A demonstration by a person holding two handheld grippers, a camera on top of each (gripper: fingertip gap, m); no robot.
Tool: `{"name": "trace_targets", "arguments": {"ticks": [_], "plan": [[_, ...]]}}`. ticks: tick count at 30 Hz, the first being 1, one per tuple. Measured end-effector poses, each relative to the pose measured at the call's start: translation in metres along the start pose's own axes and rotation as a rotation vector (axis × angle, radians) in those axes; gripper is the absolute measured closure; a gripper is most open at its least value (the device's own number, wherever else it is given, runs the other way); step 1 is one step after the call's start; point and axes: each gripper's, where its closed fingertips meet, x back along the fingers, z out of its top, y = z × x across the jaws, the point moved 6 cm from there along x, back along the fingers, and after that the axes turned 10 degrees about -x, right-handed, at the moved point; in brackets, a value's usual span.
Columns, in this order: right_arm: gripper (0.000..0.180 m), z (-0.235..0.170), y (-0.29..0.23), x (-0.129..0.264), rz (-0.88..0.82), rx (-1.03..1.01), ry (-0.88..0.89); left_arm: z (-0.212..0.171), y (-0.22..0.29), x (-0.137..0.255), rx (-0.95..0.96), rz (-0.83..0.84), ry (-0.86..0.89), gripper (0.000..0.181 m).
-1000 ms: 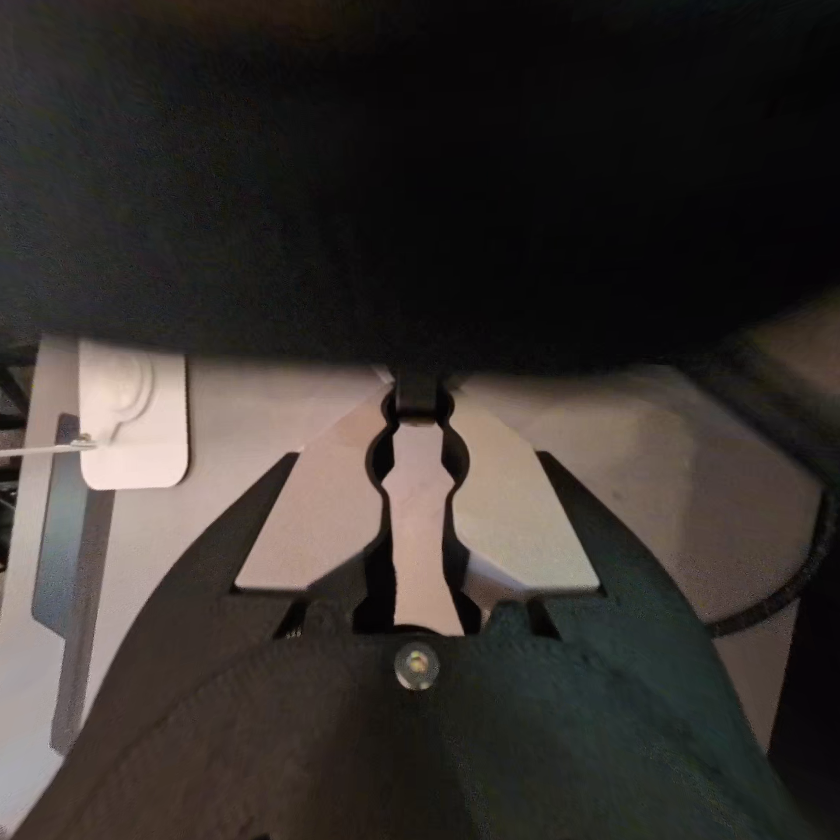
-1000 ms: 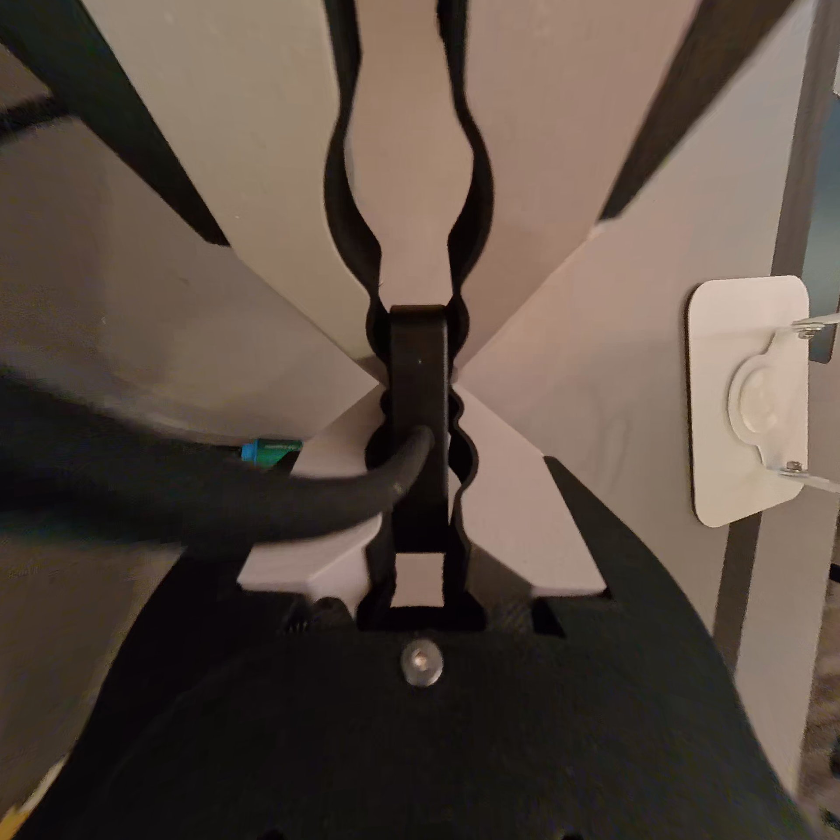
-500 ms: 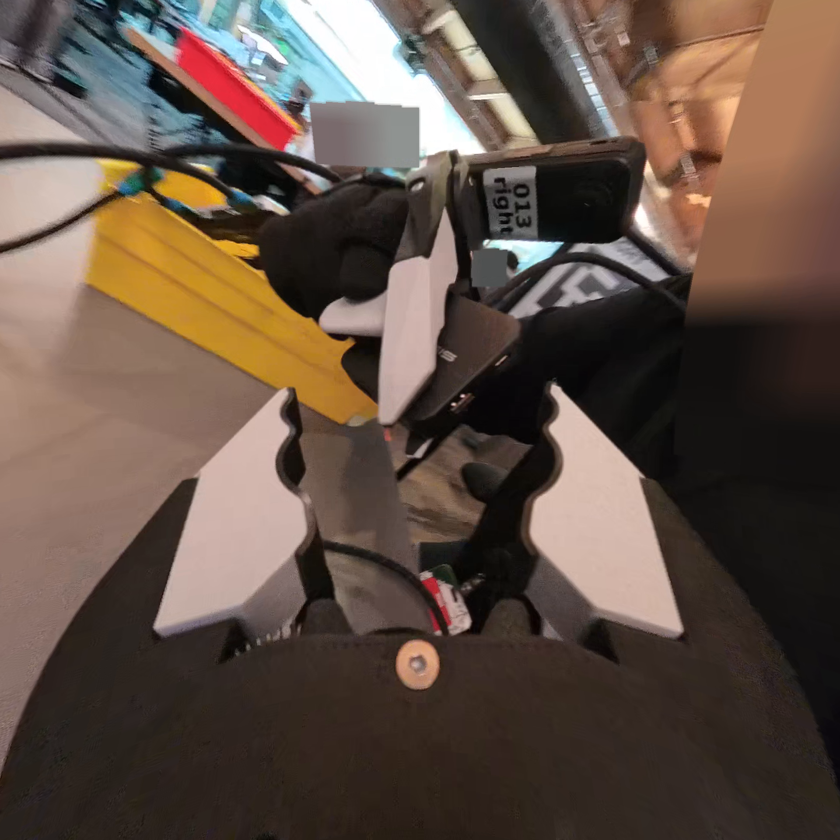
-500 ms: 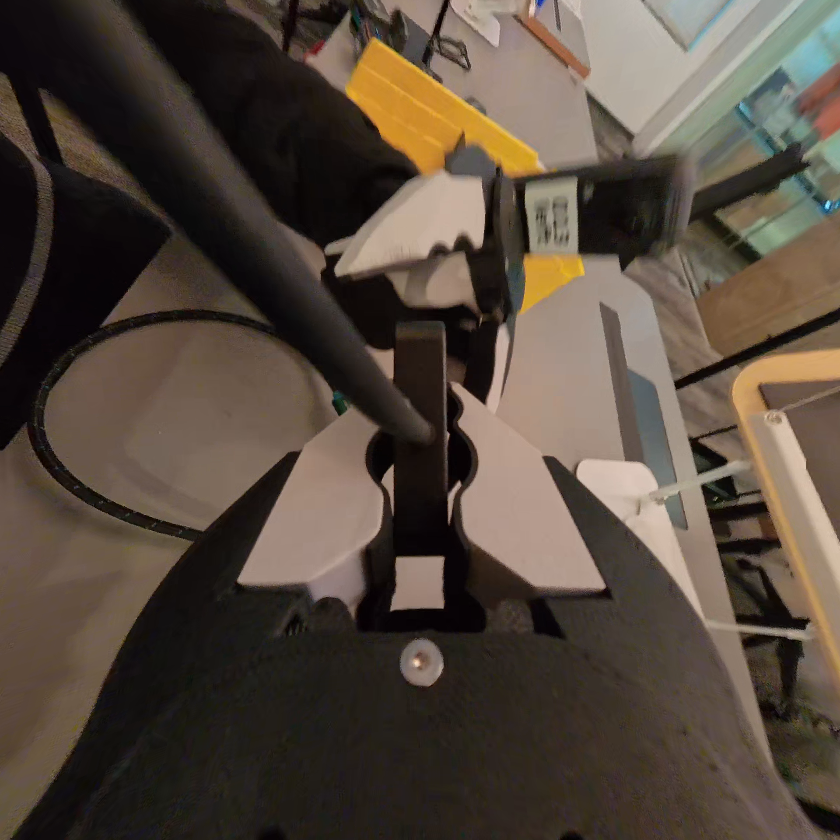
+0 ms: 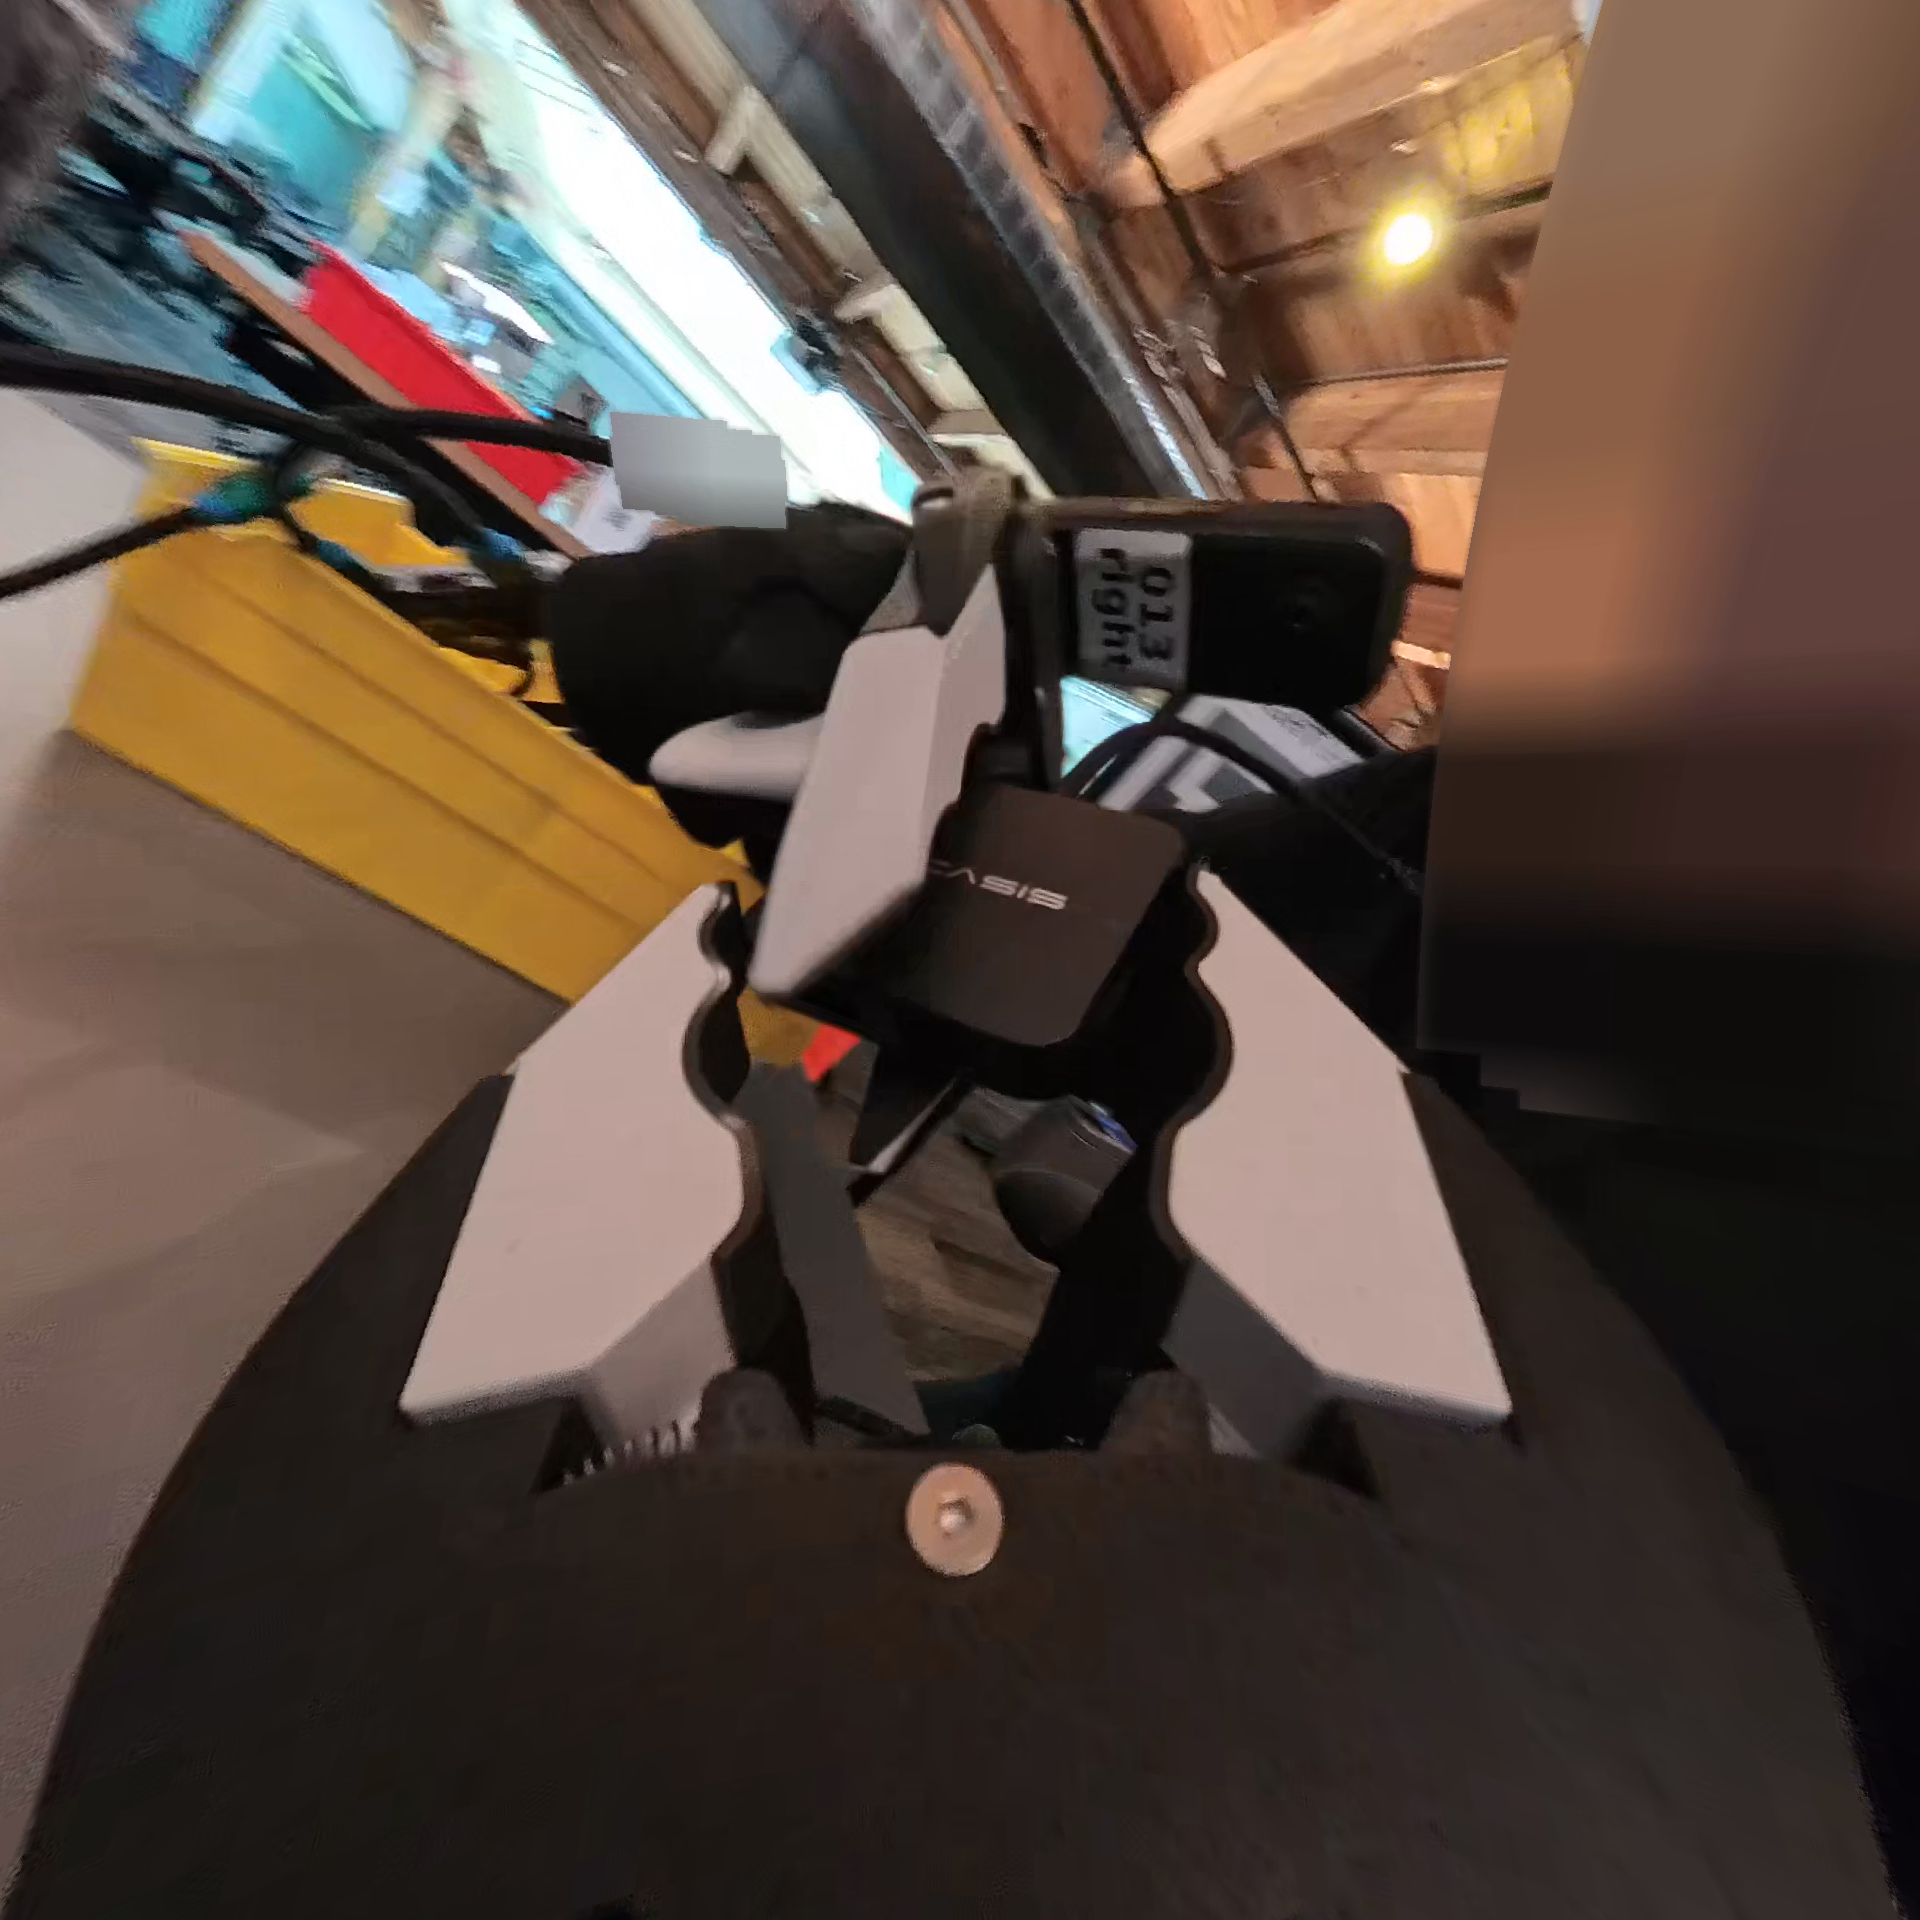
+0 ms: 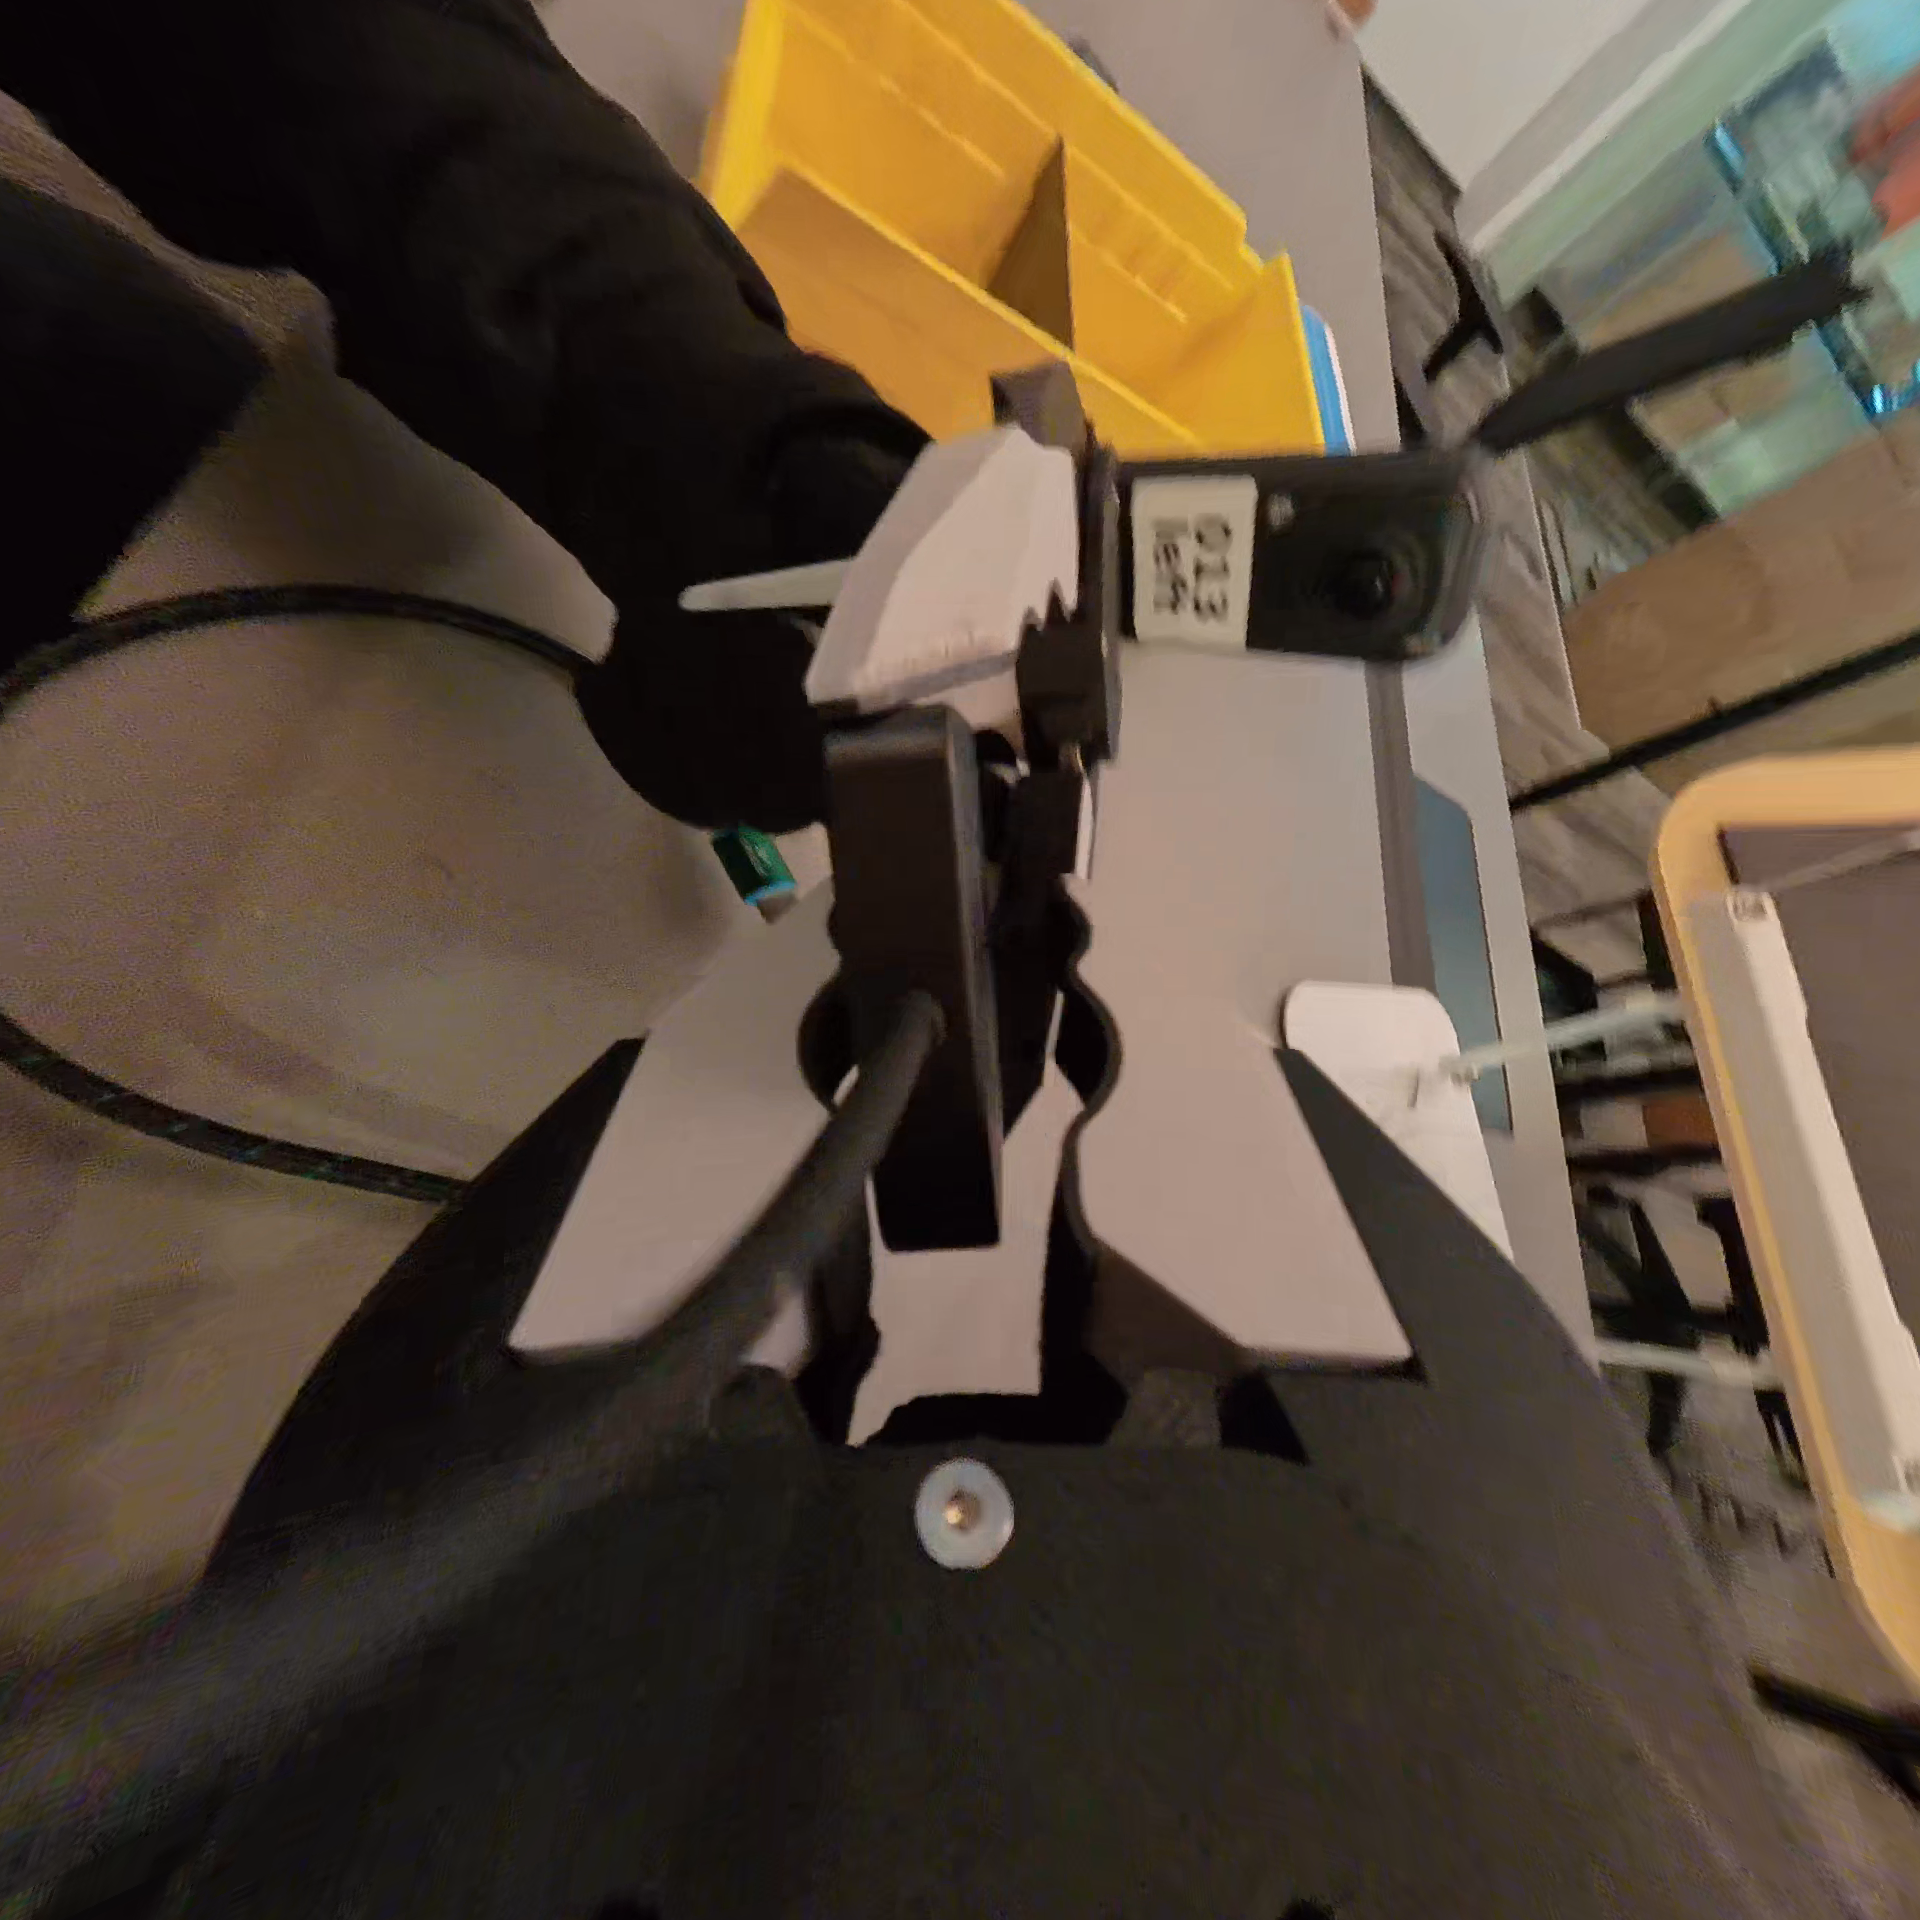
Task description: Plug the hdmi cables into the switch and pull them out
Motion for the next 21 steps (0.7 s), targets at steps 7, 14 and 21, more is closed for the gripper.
{"name": "trace_targets", "arguments": {"ticks": [7,14,21], "plan": [[0.127,-0.024,0.013,0.022,-0.141,-0.004,-0.155,0.018,-0.010,0.032,-0.016,0.149,0.044,0.101],[0.143,-0.026,0.049,0.109,-0.377,-0.136,-0.331,0.036,-0.016,0.066,-0.131,0.371,0.015,0.101],[0.149,0.062,0.038,0.103,-0.331,-0.050,-0.141,0.042,-0.015,0.064,-0.196,0.466,-0.085,0.101]]}}
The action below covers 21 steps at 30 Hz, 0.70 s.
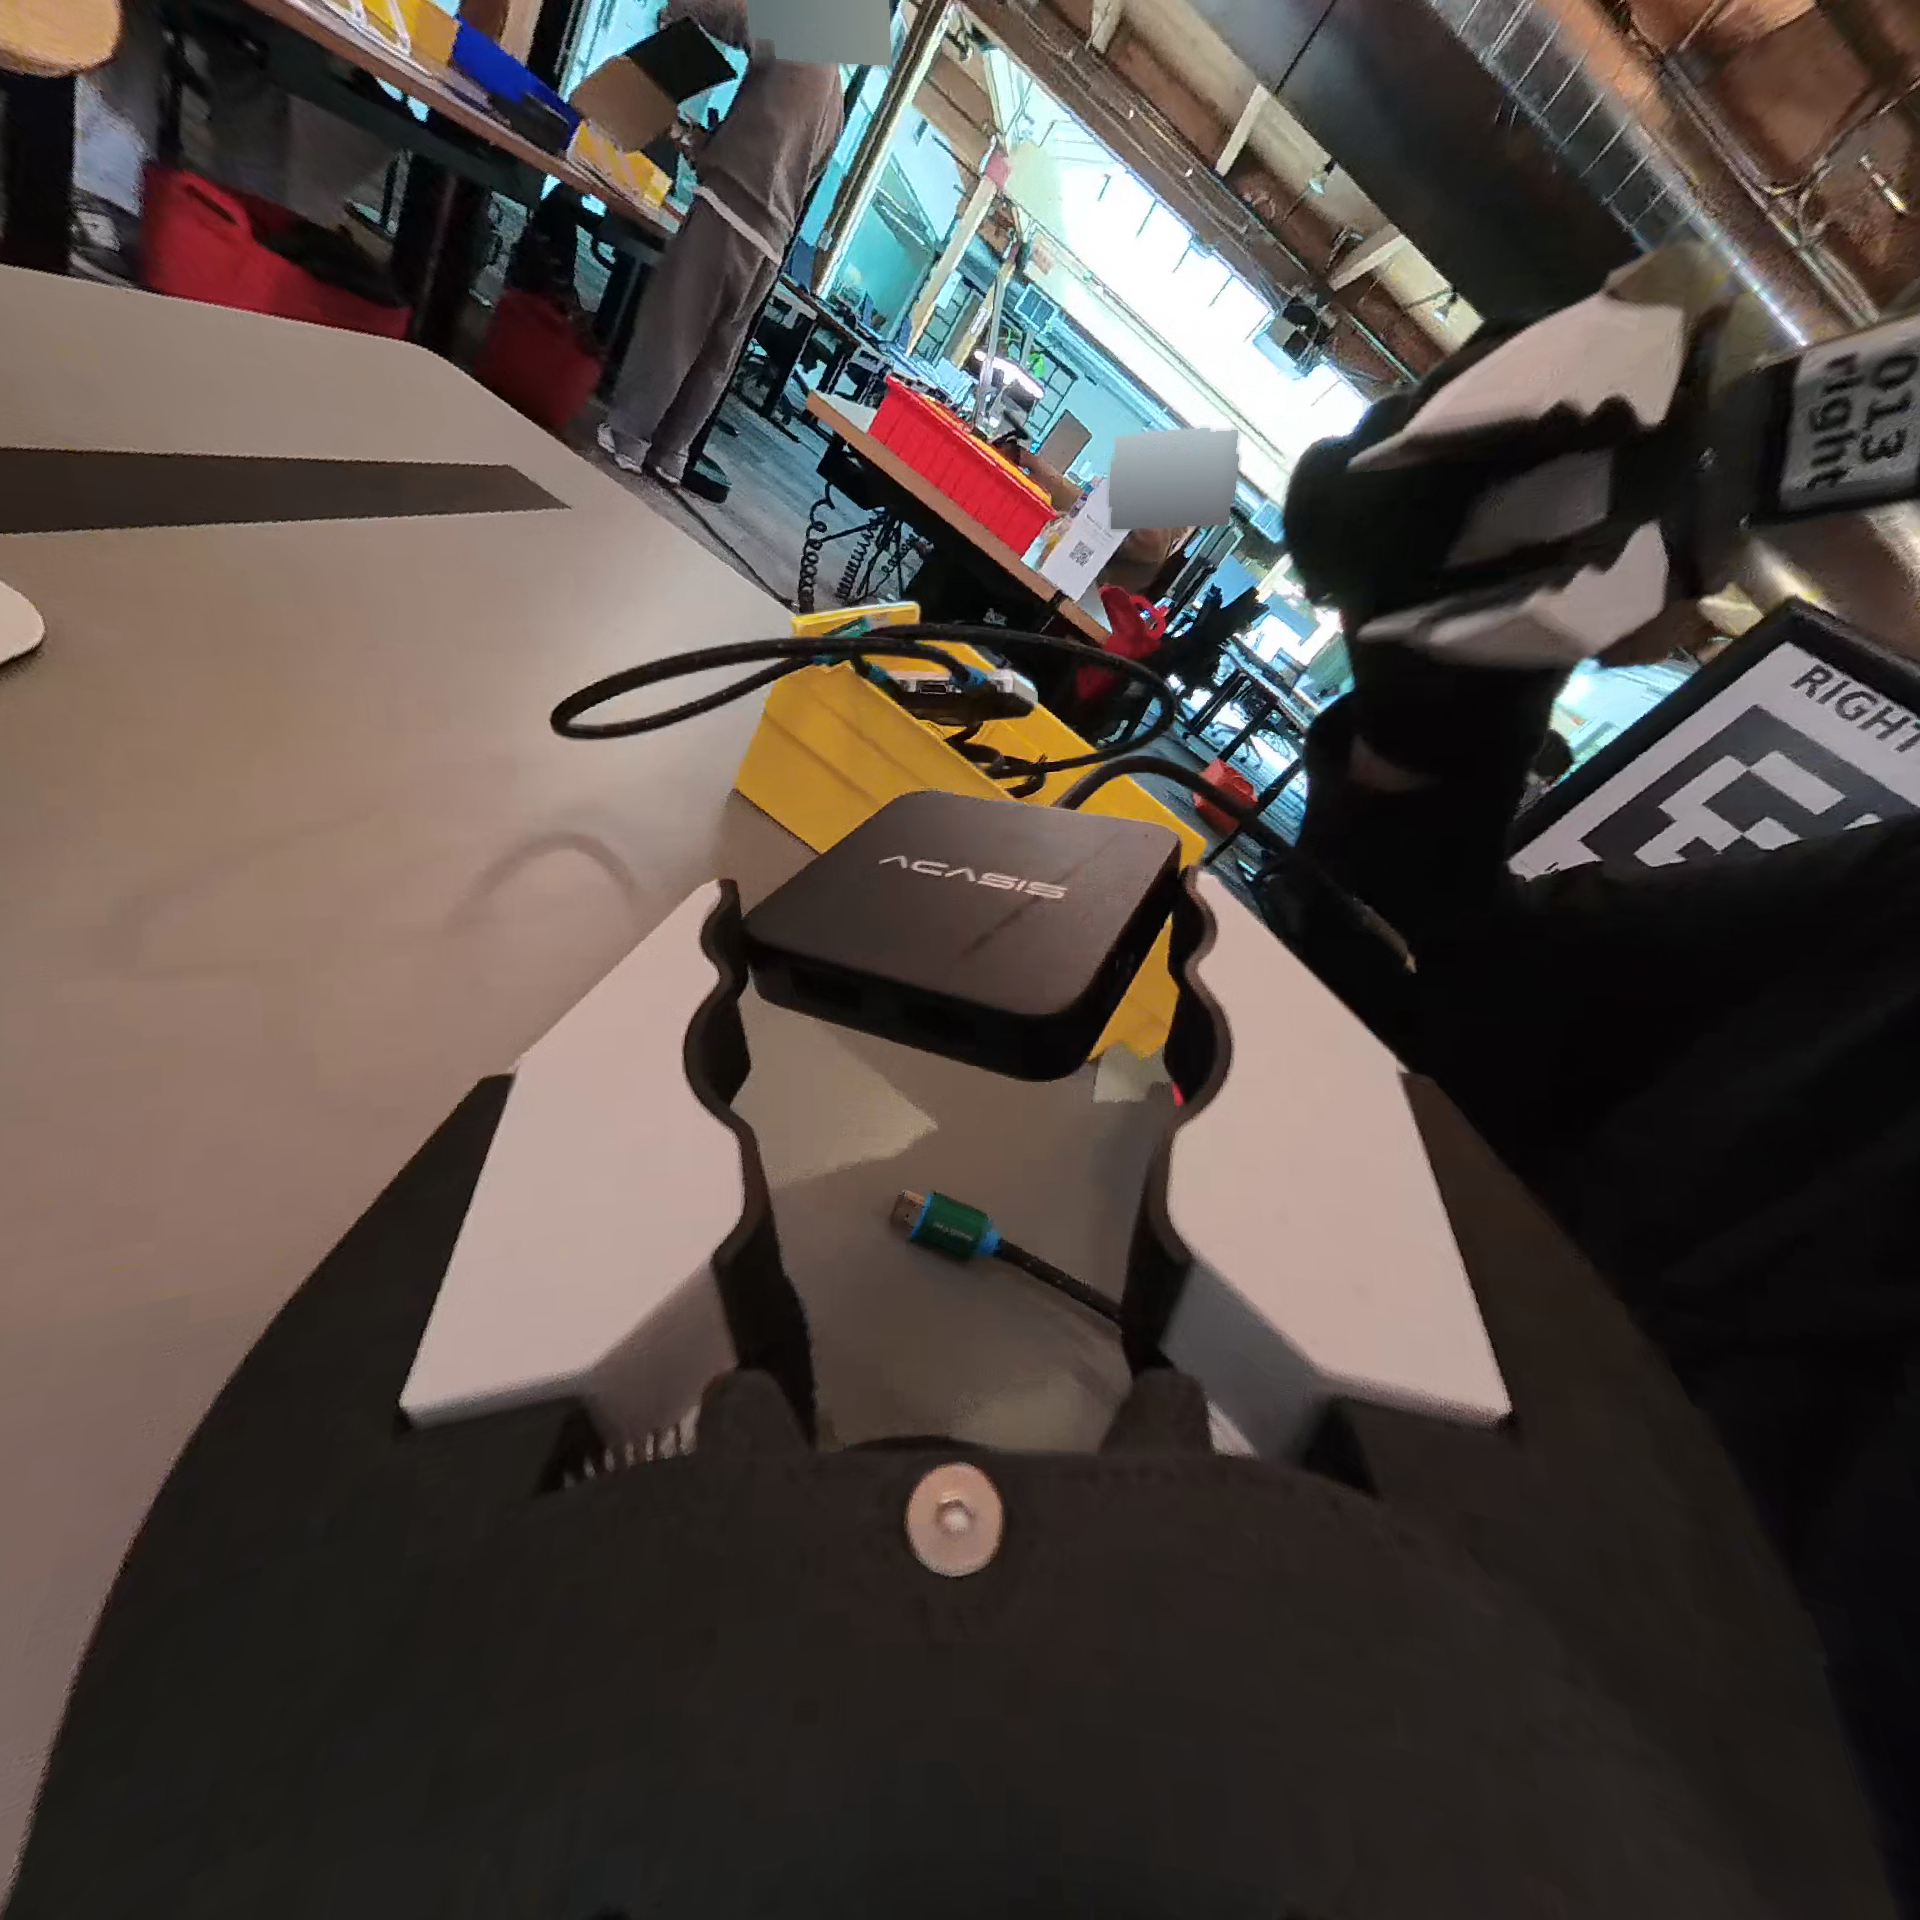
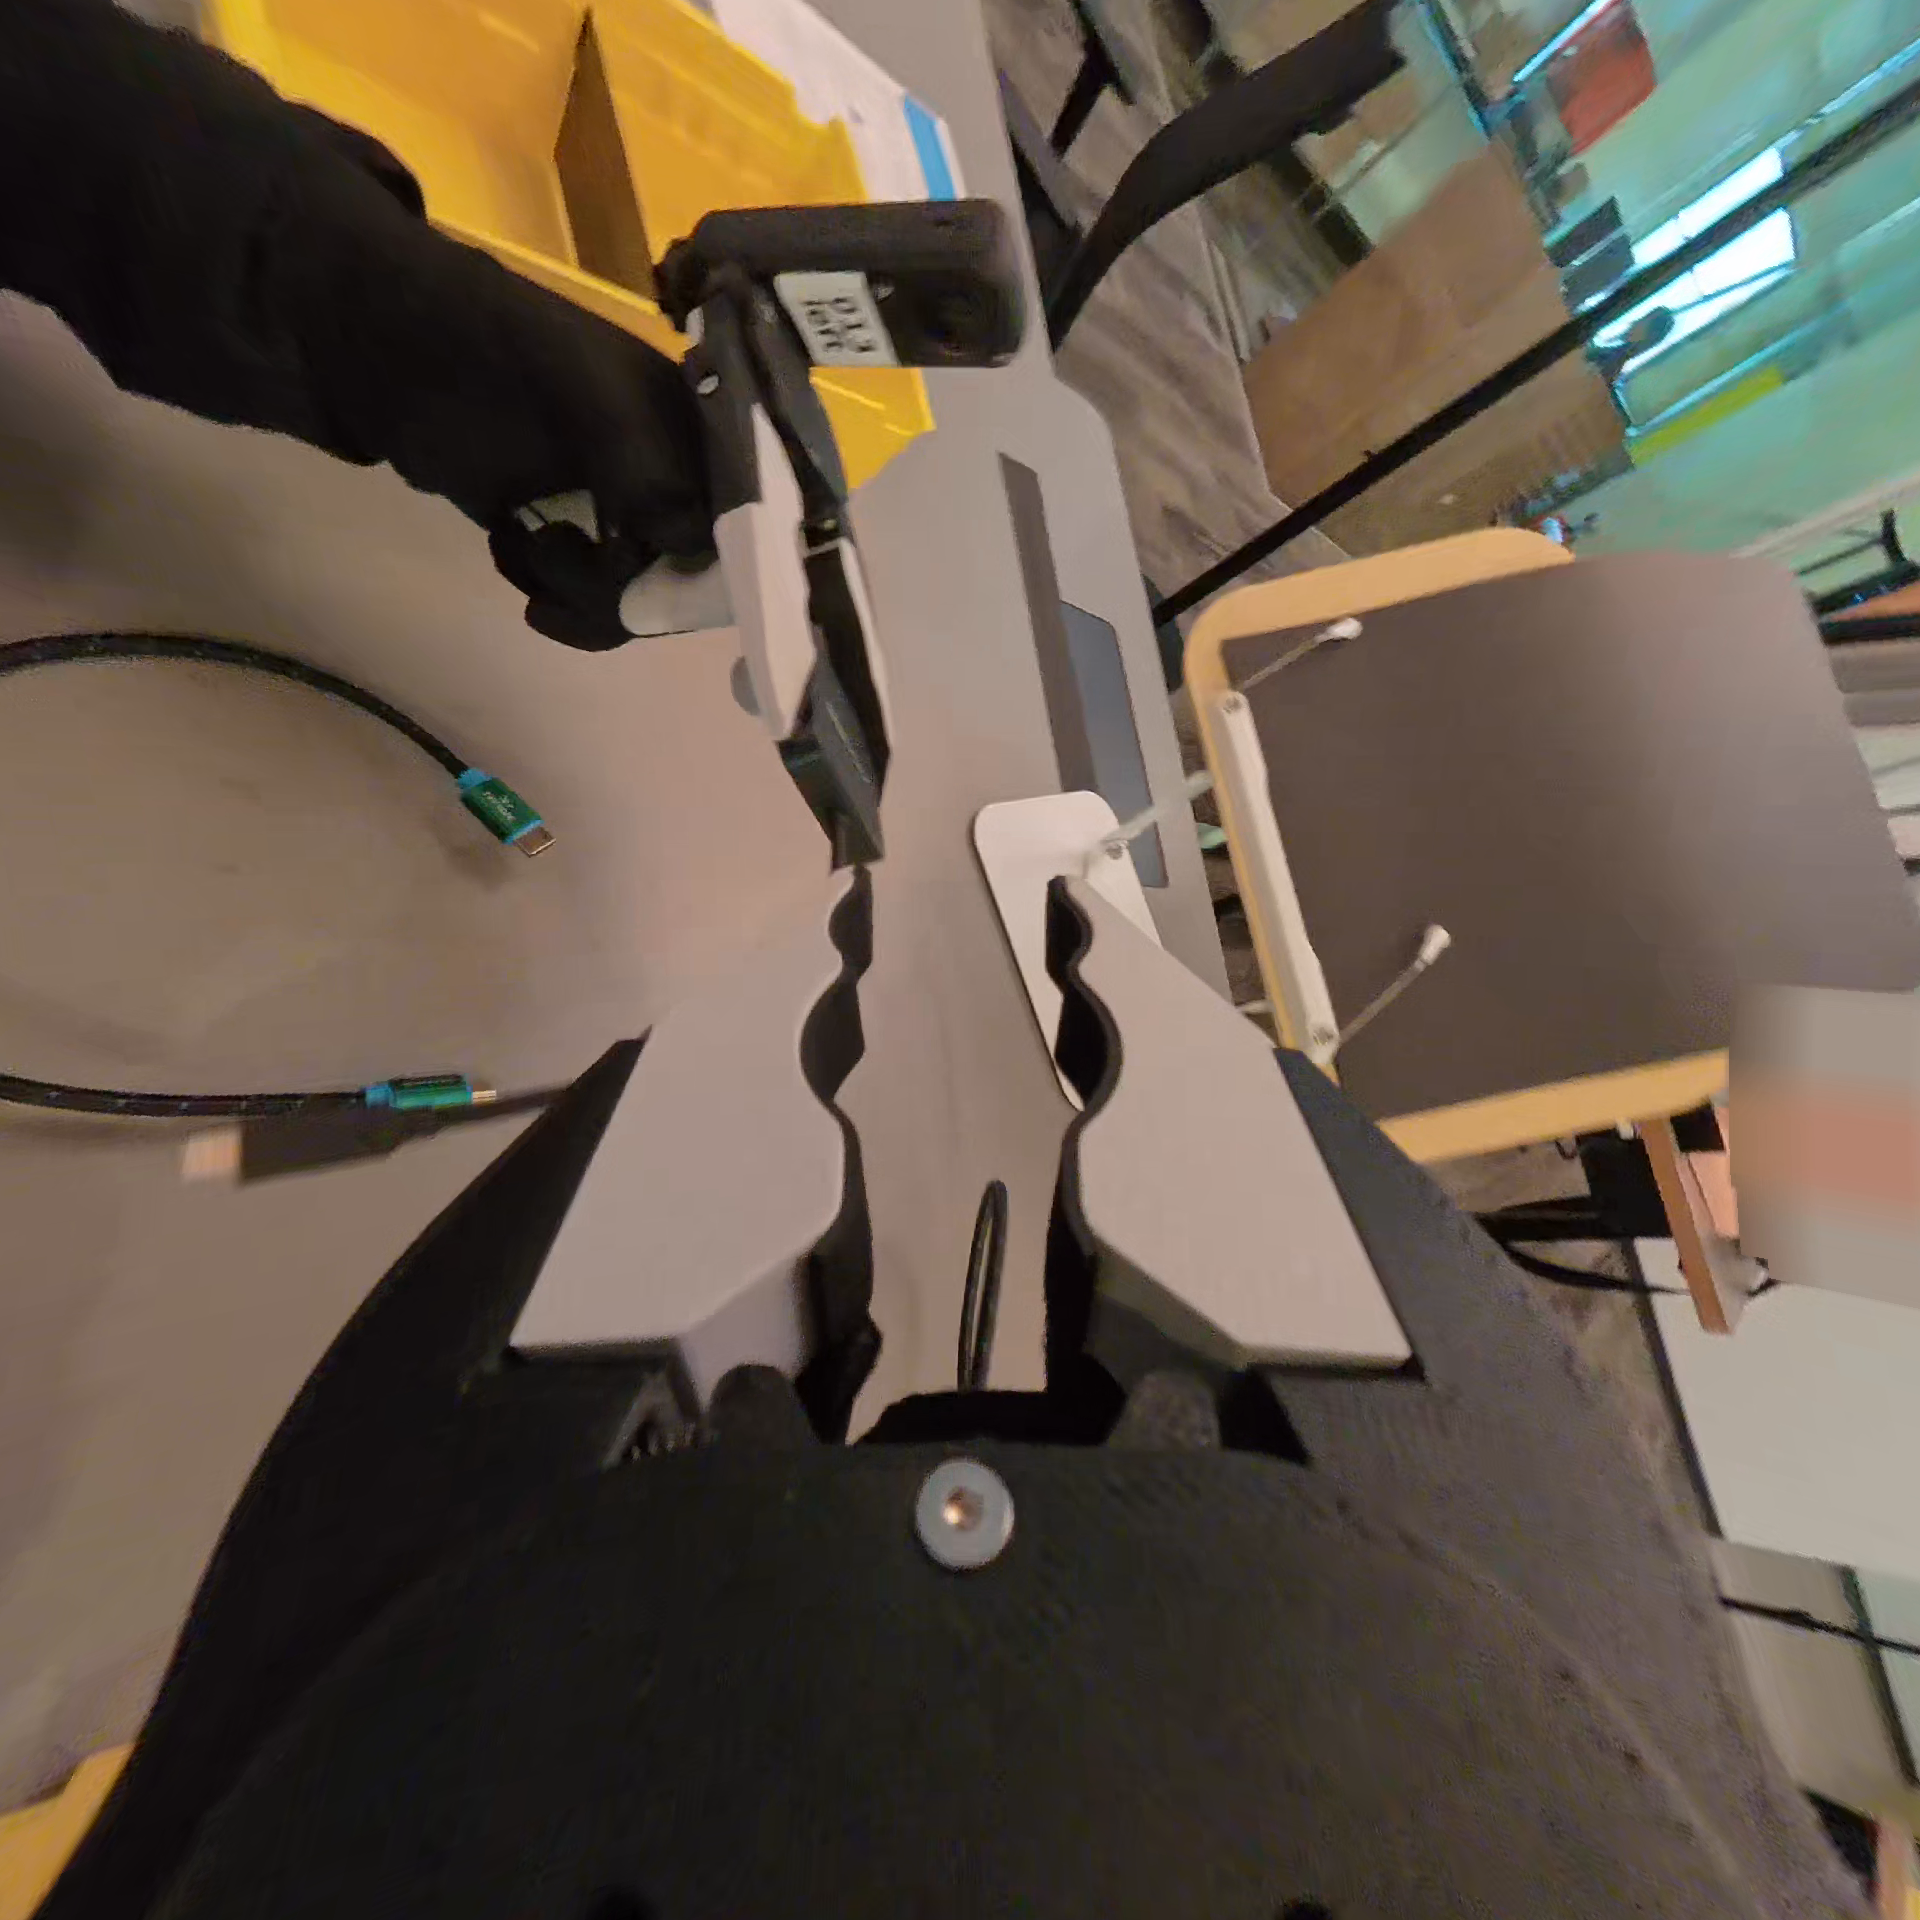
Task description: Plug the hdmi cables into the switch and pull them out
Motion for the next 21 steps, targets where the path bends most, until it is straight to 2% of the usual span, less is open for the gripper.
{"name": "trace_targets", "arguments": {"ticks": [3,7,9,12,13,15,21], "plan": [[0.141,-0.011,-0.022,-0.047,0.101,0.014,-0.033,0.003,0.011,-0.005,-0.013,-0.022,-0.012,0.101],[0.133,-0.030,-0.038,-0.087,0.086,0.094,-0.017,0.001,0.022,-0.007,0.026,-0.075,-0.005,0.103],[0.130,-0.033,-0.046,-0.097,0.098,0.098,0.001,-0.002,0.021,-0.007,0.063,-0.088,0.017,0.108],[0.149,-0.040,-0.054,-0.111,0.091,0.068,-0.001,-0.007,0.010,-0.005,0.105,-0.060,0.040,0.109],[0.150,-0.043,-0.055,-0.115,0.090,0.052,-0.022,-0.010,0.006,-0.006,0.118,-0.055,0.036,0.109],[0.147,-0.047,-0.059,-0.120,0.087,0.012,-0.055,-0.014,0.003,-0.007,0.127,-0.041,0.051,0.110],[0.120,-0.050,-0.066,-0.124,0.143,-0.259,-0.093,-0.013,-0.007,-0.005,0.156,0.047,0.115,0.110]]}}
